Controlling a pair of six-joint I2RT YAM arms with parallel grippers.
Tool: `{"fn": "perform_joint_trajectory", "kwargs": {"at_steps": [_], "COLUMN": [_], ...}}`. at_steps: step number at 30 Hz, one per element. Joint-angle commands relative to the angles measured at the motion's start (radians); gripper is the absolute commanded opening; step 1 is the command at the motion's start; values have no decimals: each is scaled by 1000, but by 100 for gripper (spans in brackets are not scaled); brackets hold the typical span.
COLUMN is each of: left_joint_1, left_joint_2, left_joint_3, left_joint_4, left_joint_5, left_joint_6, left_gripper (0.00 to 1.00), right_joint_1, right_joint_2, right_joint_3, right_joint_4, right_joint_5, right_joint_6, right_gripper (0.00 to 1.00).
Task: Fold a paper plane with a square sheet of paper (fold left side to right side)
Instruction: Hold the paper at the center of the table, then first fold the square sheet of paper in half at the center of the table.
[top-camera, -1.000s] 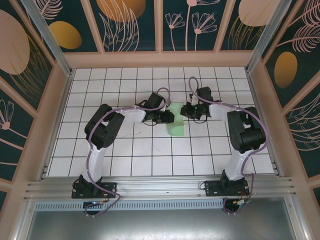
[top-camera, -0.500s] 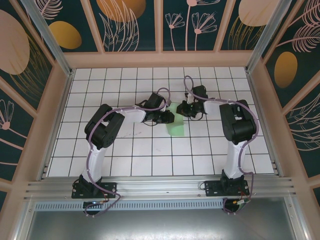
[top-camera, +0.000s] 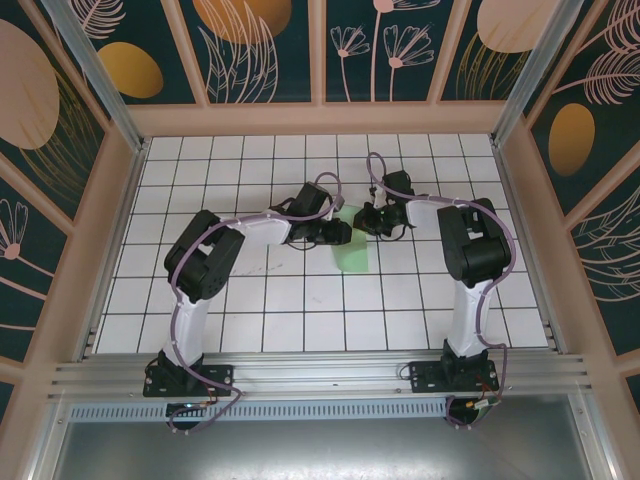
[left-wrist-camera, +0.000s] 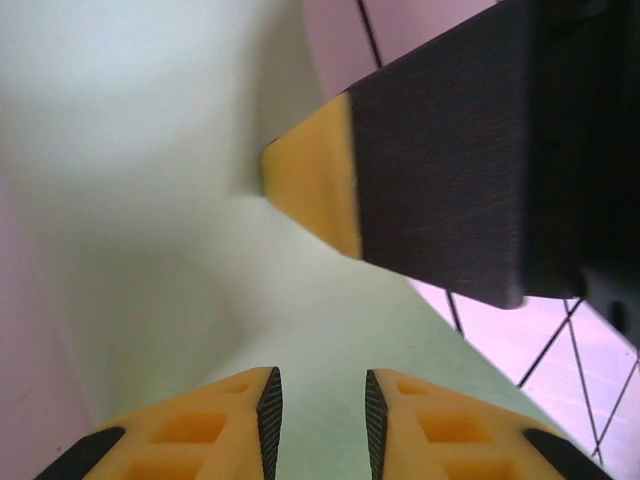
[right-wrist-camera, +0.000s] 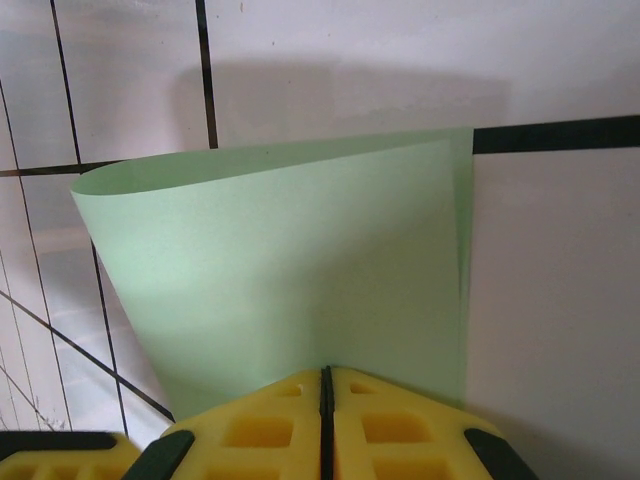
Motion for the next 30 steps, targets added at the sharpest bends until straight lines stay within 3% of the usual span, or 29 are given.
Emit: {"fn": "perform_joint_trajectory", "kwargs": {"at_steps": [1, 30], "left_joint_1": [-4, -22], "left_joint_2": [-32, 24], "left_joint_3": [-10, -89], "left_joint_4": [8, -22], "left_joint_5": [21, 38], "left_joint_6": [5, 70], "left_gripper": [31, 24], "right_joint_1": [4, 9], "right_joint_2": [55, 45], "right_joint_3": [-7, 1], "right_joint_4": [-71, -77], "right_joint_5": [65, 73], "right_joint_6": [-11, -4], "right_gripper": [11, 11]}}
